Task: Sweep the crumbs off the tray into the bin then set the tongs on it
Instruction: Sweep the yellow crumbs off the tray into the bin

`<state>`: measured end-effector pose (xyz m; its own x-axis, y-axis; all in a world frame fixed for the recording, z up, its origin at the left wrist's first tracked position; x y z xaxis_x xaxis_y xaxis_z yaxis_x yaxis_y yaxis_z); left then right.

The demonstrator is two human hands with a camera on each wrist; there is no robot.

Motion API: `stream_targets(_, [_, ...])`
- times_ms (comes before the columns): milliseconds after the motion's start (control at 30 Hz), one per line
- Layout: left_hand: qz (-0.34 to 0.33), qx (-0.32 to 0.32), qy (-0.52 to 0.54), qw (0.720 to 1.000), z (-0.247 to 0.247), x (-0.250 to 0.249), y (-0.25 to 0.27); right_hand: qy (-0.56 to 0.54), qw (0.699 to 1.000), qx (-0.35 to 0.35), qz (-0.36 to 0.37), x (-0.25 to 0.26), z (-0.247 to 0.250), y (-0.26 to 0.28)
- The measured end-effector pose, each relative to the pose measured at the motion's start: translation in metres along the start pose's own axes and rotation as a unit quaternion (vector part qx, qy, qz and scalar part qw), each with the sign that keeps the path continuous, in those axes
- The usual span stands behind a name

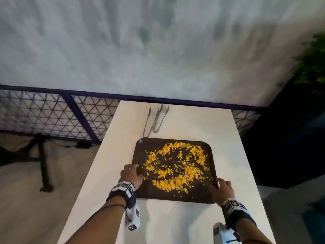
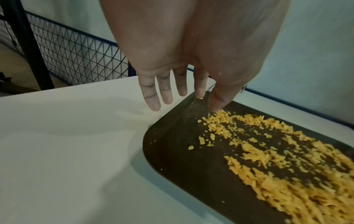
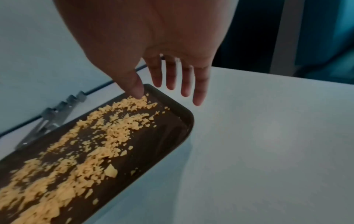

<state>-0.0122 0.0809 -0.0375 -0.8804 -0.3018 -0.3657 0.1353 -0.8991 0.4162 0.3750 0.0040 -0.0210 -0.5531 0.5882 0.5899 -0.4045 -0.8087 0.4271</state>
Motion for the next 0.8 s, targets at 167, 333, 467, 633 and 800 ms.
stream_targets(167, [0.043, 0.022, -0.011, 0.999, -0.016, 0.021, -0.034, 0.034, 0.997, 0.013, -0.064, -0.013, -0.024, -0.032])
stream_targets(333, [0.071, 0.034, -0.009, 0.997, -0.023, 0.034, -0.047, 0.05, 0.993, 0.01, -0.108, -0.026, -0.028, -0.048])
stream_targets(467, [0.074, 0.039, -0.008, 0.996, -0.023, 0.039, -0.054, 0.061, 0.991, 0.022, -0.118, -0.035, -0.031, -0.062])
stream_targets(633, [0.091, 0.029, 0.026, 0.995, -0.019, 0.046, -0.056, 0.093, 0.988, 0.024, -0.12, -0.039, -0.023, -0.066])
stream_targets(800, [0.052, 0.006, 0.034, 0.998, -0.007, 0.039, -0.044, 0.071, 0.991, 0.013, -0.11, -0.038, -0.006, -0.049])
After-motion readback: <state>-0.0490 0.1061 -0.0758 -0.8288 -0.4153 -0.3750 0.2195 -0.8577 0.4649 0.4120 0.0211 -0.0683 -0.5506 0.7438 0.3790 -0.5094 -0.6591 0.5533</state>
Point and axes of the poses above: each hand's wrist, its own y-axis away from the middle knuckle, its own z-axis out of the back of the hand, x = y × z, the point moved 9 cm from there along -y, towards the middle knuckle, and after that the axes turned 7 degrees about -y, right-handed, at the moved point
